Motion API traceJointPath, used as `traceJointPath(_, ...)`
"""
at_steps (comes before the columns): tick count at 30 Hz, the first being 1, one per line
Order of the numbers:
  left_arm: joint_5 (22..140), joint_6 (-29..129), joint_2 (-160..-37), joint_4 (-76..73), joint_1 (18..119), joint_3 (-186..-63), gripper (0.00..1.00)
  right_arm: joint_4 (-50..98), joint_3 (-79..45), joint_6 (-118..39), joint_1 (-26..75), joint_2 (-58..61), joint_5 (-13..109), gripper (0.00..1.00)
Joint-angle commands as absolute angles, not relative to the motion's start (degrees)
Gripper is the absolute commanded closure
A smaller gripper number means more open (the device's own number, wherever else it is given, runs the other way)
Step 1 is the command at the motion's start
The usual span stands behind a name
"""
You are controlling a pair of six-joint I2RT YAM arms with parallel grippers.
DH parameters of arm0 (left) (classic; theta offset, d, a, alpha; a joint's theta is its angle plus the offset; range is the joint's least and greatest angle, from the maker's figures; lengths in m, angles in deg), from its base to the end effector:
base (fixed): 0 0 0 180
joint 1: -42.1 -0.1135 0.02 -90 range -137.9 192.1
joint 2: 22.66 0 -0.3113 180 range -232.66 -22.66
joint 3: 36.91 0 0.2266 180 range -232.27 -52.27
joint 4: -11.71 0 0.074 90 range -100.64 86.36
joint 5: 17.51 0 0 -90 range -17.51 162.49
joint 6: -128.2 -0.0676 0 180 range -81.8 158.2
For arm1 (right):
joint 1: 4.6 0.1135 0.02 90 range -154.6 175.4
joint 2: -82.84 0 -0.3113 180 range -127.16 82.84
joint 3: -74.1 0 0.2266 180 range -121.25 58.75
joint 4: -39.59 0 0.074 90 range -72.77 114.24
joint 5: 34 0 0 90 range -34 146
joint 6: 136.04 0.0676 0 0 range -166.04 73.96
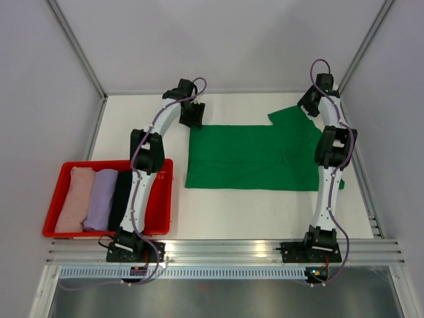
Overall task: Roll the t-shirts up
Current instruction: Fold the tshirt
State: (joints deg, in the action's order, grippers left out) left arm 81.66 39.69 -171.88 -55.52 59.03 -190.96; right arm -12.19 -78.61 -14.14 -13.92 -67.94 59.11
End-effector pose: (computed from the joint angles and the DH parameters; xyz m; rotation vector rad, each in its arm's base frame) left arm 0.5502 -0.1788 0.1672 0.4114 2.6428 -0.3168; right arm 0.6008 -0.1023 0.1649 0.8823 2.2772 0.1097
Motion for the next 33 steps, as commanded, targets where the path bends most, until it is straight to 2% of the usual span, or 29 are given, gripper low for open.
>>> traceJointPath(1,83.8,41.9,-174.0,-55.2,58.2,-191.5,0.42,-15.8,-78.1,-14.2,-12.9,-72.0,56.3,0.39)
traceJointPath(2,84.4,41.8,-173.3,-55.1,58.0,-190.6,0.49,-15.8,-78.1,-14.3,-12.6,-72.2,56.3,0.46)
traceJointPath(5,87.2,41.5,-171.7,-55.0,57.4,-187.5,0.63,-16.2,-78.0,-14.1,-11.8,-72.6,56.2,0.6)
traceJointPath(7,88.6,40.7,-170.3,-54.7,57.2,-186.0,0.69,-16.5,-77.7,-14.5,-11.9,-71.9,56.2,0.63)
traceJointPath(11,90.5,38.9,-168.4,-54.3,57.2,-185.2,0.92,-13.9,-74.1,-15.6,-11.8,-68.1,56.2,0.78)
traceJointPath(12,90.3,38.4,-168.1,-54.0,57.1,-185.2,0.96,-13.2,-73.8,-15.8,-11.8,-67.4,56.3,0.9)
traceJointPath(13,90.2,38.4,-167.3,-53.3,57.2,-185.2,0.98,-12.9,-73.5,-15.9,-11.8,-66.3,56.2,0.98)
traceJointPath(20,90.8,31.3,-163.5,-50.8,57.3,-184.6,0.98,-13.0,-70.5,-19.5,-12.0,-58.4,54.1,1.0)
traceJointPath(28,91.6,15.3,-158.1,-50.9,57.4,-178.9,0.98,-5.1,-44.6,-21.0,-12.8,-38.8,53.8,1.0)
traceJointPath(33,92.4,10.6,-153.9,-51.0,58.7,-175.1,0.98,-5.3,-36.5,-22.8,-13.9,-30.8,55.1,1.0)
